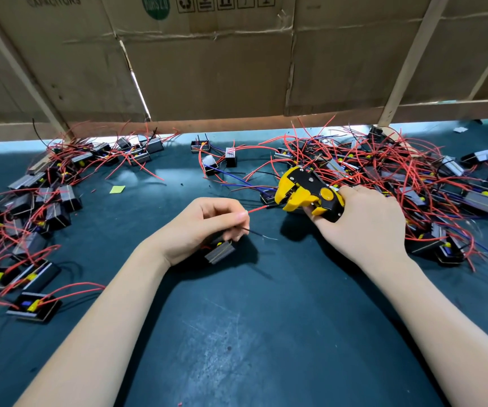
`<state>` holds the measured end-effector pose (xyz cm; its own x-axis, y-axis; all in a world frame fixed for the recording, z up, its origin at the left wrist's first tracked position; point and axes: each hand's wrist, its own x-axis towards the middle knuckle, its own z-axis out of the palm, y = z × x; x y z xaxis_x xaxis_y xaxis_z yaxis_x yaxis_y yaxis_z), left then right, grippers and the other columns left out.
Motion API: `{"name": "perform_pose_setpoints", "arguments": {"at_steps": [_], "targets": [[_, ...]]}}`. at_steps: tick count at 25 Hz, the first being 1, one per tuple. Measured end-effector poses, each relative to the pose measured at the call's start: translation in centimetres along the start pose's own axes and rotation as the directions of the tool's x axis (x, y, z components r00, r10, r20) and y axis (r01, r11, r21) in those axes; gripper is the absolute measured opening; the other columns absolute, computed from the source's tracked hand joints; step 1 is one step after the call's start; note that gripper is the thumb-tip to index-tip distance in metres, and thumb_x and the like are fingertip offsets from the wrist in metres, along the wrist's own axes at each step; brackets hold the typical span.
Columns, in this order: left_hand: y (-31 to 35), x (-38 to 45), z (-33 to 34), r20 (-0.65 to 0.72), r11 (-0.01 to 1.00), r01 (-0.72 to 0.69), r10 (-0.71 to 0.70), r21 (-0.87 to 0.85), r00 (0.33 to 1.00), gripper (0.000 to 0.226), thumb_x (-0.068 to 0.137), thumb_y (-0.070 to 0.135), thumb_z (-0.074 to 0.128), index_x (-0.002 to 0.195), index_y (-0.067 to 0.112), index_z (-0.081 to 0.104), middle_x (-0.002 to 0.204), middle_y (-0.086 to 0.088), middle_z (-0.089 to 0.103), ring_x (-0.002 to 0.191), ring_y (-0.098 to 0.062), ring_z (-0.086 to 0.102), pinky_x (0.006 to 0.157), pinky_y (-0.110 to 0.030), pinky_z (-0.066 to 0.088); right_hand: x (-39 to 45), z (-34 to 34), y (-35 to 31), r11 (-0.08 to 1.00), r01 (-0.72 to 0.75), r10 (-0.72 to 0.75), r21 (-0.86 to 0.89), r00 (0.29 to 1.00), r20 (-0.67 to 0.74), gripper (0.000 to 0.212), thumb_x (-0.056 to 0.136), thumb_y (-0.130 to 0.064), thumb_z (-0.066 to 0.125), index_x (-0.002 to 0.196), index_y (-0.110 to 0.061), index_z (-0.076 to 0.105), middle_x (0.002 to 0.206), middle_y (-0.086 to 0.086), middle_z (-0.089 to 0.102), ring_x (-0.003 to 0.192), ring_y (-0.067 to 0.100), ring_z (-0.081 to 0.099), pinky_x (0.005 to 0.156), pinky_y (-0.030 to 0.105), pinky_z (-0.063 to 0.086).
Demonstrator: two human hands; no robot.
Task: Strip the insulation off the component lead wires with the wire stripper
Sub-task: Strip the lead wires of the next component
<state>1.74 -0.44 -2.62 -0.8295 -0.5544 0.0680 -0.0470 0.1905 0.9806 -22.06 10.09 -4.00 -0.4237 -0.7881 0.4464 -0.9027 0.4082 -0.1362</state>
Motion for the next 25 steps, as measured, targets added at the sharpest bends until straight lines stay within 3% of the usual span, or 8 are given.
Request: {"name": "perform_pose_setpoints", "arguments": {"at_steps": [4,7,11,15,19,22,25], "targets": [[-0.2,0.3,0.2,-0.067,0.999,-0.024,0.021,-0.040,0.998,0.028,0.094,0.030,0.053,0.079,0.021,0.074,0.057,0.005,0.047,0.061,-0.011,0.045,0.066,-0.015,0.042,0.0,-0.1,0.1,1.000,0.000,0.000,-0.011,1.000,0.005,0.051,0.082,-0.066,0.053,0.079,-0.015,0.058,0.085,0.006,0.065,0.087,0.033,0.062,0.071,0.037,0.036],[0.0,0.4,0.7,-0.026,0.994,0.006,-0.009,-0.108,1.000,0.036,0.097,0.035,0.048,0.086,0.013,0.074,0.054,0.004,0.041,0.060,-0.014,0.040,0.065,-0.018,0.042,-0.1,-0.1,0.0,1.000,-0.014,0.014,0.024,1.000,-0.009,0.050,0.081,-0.065,0.055,0.078,-0.015,0.057,0.084,0.007,0.065,0.087,0.033,0.062,0.071,0.037,0.036],[0.2,0.6,1.4,0.005,0.999,0.009,-0.009,0.042,1.000,0.042,0.100,0.041,0.041,0.086,0.015,0.071,0.056,-0.003,0.042,0.061,-0.021,0.037,0.065,-0.034,0.030,-0.1,0.1,-0.4,0.998,-0.046,0.047,0.045,0.999,-0.022,0.050,0.081,-0.065,0.055,0.077,-0.015,0.057,0.082,0.007,0.064,0.083,0.033,0.062,0.070,0.037,0.035],[0.3,0.9,2.2,0.004,0.999,-0.034,0.034,0.039,0.999,0.040,0.102,0.035,0.039,0.082,0.014,0.066,0.059,0.000,0.045,0.059,-0.015,0.039,0.060,-0.023,0.035,-0.2,0.2,-0.6,0.999,-0.039,0.039,0.032,0.999,0.001,0.047,0.081,-0.065,0.056,0.079,-0.018,0.057,0.082,0.006,0.062,0.083,0.033,0.061,0.068,0.036,0.028],[0.0,0.8,1.5,0.012,0.996,-0.073,0.073,-0.042,0.997,0.024,0.097,0.030,0.052,0.087,0.014,0.067,0.070,0.004,0.051,0.064,-0.010,0.040,0.067,-0.016,0.039,-0.2,0.2,-0.6,0.997,-0.049,0.048,0.052,0.999,0.025,0.047,0.081,-0.065,0.056,0.076,-0.019,0.054,0.080,0.005,0.062,0.082,0.033,0.060,0.068,0.036,0.032],[-0.1,0.5,0.9,0.037,0.997,-0.069,0.070,-0.037,0.997,0.019,0.092,0.031,0.059,0.083,0.018,0.070,0.077,-0.008,0.052,0.069,-0.010,0.043,0.069,-0.016,0.040,-0.2,0.2,-0.5,0.997,-0.050,0.048,0.058,0.998,0.034,0.047,0.082,-0.066,0.055,0.077,-0.019,0.055,0.082,0.005,0.063,0.084,0.032,0.061,0.070,0.036,0.034],[-0.3,0.6,1.0,-0.069,0.995,-0.052,0.046,-0.089,0.997,0.019,0.093,0.026,0.061,0.079,0.018,0.072,0.068,-0.011,0.042,0.061,-0.010,0.041,0.064,-0.015,0.040,-0.3,0.2,-0.5,0.997,-0.045,0.043,0.068,0.999,0.033,0.047,0.082,-0.065,0.057,0.075,-0.019,0.051,0.082,0.006,0.062,0.084,0.032,0.060,0.069,0.036,0.033]]}}
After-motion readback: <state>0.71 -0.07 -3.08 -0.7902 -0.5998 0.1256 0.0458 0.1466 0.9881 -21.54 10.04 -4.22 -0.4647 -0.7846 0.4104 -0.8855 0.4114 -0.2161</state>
